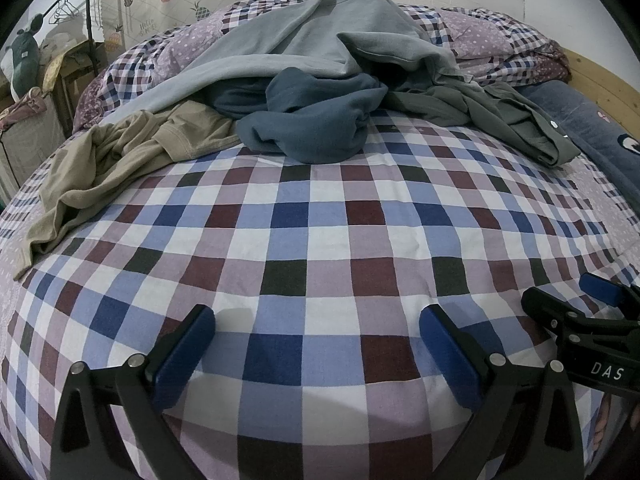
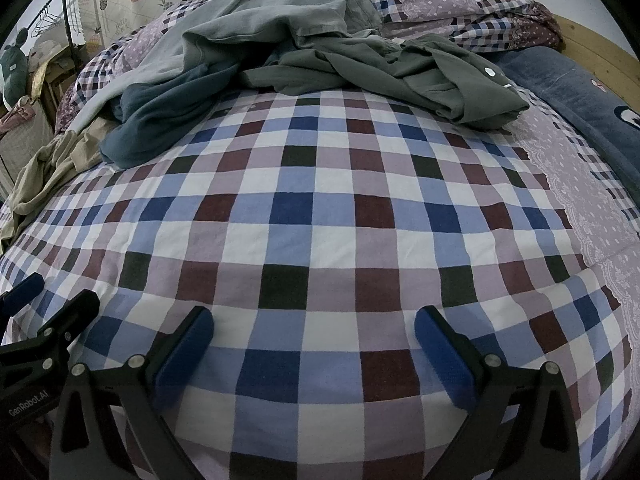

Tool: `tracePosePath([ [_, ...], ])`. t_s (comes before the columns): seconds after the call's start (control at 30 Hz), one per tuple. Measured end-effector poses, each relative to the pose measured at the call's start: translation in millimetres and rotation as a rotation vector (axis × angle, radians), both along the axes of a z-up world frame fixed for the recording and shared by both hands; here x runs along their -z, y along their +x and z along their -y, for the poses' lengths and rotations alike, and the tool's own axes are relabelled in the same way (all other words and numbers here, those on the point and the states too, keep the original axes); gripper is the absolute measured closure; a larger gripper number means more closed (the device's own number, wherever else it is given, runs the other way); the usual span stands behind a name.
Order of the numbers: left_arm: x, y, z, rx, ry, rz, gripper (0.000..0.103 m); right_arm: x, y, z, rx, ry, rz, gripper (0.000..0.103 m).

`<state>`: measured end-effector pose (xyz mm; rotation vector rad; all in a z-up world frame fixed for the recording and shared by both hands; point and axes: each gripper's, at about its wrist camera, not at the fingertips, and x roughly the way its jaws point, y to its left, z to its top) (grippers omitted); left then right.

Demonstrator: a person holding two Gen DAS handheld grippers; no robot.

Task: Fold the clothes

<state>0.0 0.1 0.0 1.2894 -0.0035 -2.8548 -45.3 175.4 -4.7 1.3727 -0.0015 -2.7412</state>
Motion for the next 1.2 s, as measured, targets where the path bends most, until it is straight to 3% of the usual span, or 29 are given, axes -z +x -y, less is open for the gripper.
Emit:
tracePosePath([
  [1.2,-0.7,-0.5,-2.6,-0.009,-0.014,0.008,0.000,-1.1,-2.0,-0.9,-0.001,0.010,0.005,0.000],
])
